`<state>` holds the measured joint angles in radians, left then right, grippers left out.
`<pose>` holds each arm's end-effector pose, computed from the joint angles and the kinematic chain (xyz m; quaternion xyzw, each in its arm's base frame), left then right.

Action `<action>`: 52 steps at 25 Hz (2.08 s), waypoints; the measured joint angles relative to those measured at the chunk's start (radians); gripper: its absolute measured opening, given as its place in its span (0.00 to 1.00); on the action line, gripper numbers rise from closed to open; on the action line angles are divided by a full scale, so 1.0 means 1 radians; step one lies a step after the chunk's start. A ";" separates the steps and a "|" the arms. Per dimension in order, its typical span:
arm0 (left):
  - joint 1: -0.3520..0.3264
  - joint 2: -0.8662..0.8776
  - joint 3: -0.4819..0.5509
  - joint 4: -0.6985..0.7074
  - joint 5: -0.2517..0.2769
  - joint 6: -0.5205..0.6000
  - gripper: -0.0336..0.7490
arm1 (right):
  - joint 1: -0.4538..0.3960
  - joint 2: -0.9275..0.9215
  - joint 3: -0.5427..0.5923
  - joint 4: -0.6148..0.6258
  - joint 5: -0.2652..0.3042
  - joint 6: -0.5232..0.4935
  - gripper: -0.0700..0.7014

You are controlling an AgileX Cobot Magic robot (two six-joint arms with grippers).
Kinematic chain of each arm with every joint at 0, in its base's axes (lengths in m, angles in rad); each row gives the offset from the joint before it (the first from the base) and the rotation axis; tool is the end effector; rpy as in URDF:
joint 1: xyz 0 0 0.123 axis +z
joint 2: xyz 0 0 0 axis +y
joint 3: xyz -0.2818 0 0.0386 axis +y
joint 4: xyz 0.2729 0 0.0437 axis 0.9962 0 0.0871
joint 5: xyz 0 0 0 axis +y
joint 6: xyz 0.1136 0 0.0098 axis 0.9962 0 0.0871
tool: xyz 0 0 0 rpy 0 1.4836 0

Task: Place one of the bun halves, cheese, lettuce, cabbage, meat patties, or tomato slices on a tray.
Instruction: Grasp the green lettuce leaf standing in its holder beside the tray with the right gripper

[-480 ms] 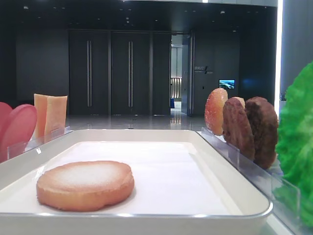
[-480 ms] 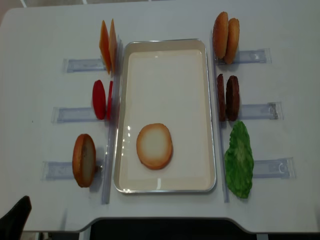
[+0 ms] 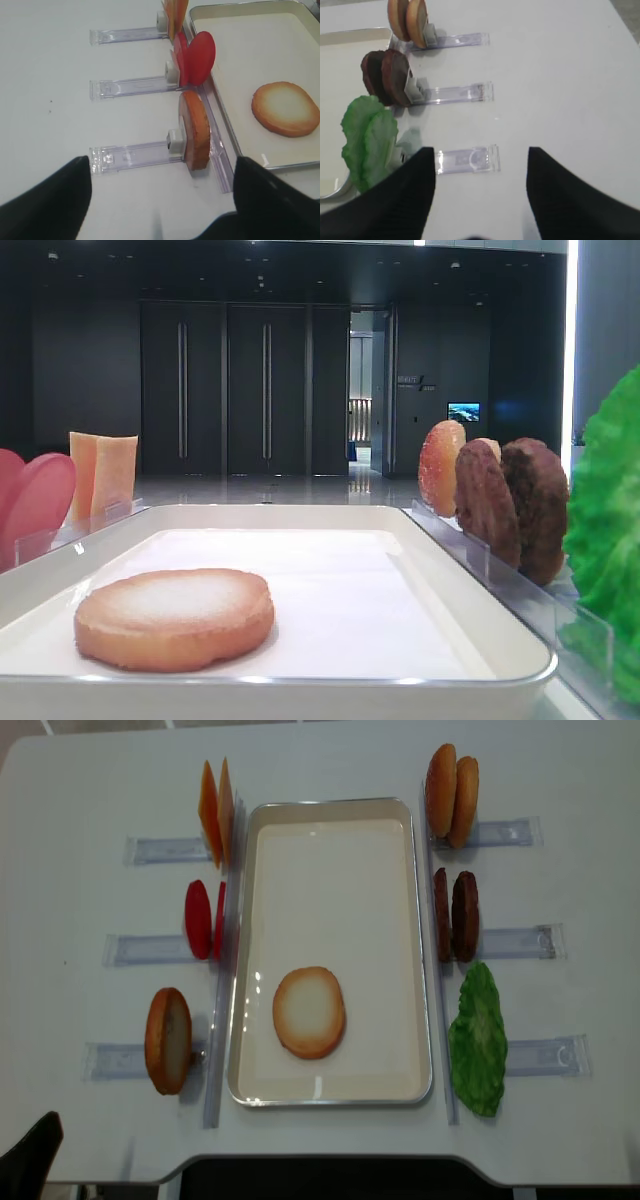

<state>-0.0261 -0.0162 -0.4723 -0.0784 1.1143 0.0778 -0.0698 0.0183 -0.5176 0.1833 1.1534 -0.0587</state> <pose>0.0355 -0.0089 0.2654 0.0475 0.8678 -0.0264 0.4940 0.0340 0.0167 0.2759 -0.0029 0.8730 0.0602 0.4840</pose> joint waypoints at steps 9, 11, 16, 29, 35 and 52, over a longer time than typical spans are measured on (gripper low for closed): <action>0.000 0.000 0.000 0.000 0.000 0.000 0.93 | 0.000 0.412 -0.170 0.070 0.064 0.000 0.58; 0.000 0.000 0.000 0.000 0.000 0.000 0.93 | 0.000 0.504 -0.211 0.070 0.065 0.000 0.58; 0.000 0.000 0.000 0.000 0.000 0.000 0.90 | 0.000 0.685 -0.284 0.089 0.065 0.001 0.58; 0.000 0.000 0.000 0.000 0.000 0.000 0.78 | 0.230 0.770 -0.311 0.077 0.060 0.207 0.58; 0.000 0.000 0.000 0.000 0.000 0.000 0.78 | 0.480 0.845 -0.311 -0.095 0.003 0.438 0.58; 0.000 0.000 0.000 0.000 -0.001 0.000 0.63 | 0.756 1.133 -0.319 -0.191 -0.206 0.643 0.58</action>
<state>-0.0261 -0.0162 -0.4723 -0.0784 1.1132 0.0778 0.6861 1.1517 -0.8363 -0.0075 0.9477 0.5847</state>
